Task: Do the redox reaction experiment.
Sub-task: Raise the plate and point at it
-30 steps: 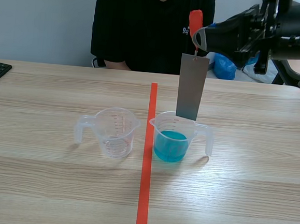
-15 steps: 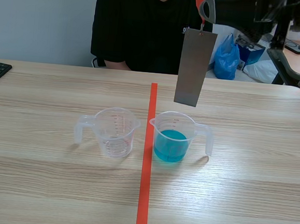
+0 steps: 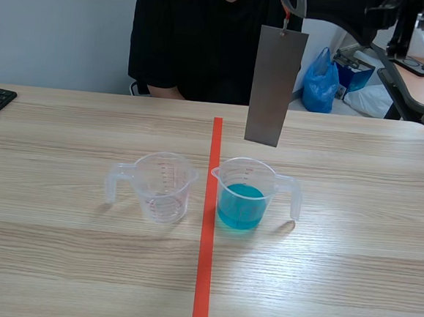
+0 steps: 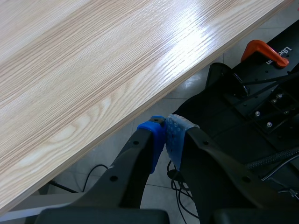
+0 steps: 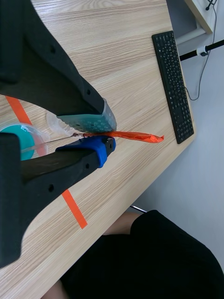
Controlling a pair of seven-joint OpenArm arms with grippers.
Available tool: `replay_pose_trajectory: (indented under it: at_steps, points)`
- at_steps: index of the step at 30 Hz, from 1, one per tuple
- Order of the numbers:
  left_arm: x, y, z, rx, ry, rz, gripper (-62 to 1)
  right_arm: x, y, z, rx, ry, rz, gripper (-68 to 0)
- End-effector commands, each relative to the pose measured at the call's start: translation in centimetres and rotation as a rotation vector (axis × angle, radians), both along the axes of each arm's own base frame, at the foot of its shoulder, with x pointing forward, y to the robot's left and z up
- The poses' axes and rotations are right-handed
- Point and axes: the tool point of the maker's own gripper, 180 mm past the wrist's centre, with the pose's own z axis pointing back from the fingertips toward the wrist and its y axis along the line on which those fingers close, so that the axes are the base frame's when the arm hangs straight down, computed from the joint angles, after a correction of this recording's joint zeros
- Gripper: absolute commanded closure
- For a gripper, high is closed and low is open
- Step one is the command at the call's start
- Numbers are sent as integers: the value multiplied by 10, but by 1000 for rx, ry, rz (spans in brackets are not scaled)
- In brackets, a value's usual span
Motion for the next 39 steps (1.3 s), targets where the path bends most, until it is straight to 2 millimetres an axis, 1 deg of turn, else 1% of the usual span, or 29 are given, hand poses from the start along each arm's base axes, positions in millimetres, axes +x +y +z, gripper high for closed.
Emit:
replay_pose_trajectory:
  at_steps: [1,9,12,15,17,20,22,26,30,34,39]
  points:
    - [2,0,5,-8,-15,-9,-40,0,-2,14,22,-33,1,-15]
    - [13,8,16,-38,-71,51,-40,-1,-1,15,33,-31,8,-15]
    - [26,14,24,-39,-114,39,-40,-1,-1,16,35,-30,9,-15]
    - [51,26,34,-39,-177,33,-40,-1,-1,16,35,-30,9,-15]
    - [73,33,43,-58,-215,25,-40,-1,-1,16,35,-30,9,-15]
    - [106,36,53,-109,-228,-18,-40,-1,-1,16,36,-30,9,-15]
    - [126,34,58,-153,-215,-53,-40,-1,-1,16,36,-30,10,-15]
    - [162,20,70,-230,-195,-148,-40,-1,-1,16,36,-30,10,-15]
    - [202,2,79,-212,-234,-238,-40,-1,-1,16,36,-29,10,-15]
    - [234,-30,82,-229,-254,-310,-40,-1,-1,15,35,-29,10,-15]
    - [263,-82,84,-281,-243,-412,-40,-1,-1,16,36,-29,10,-15]
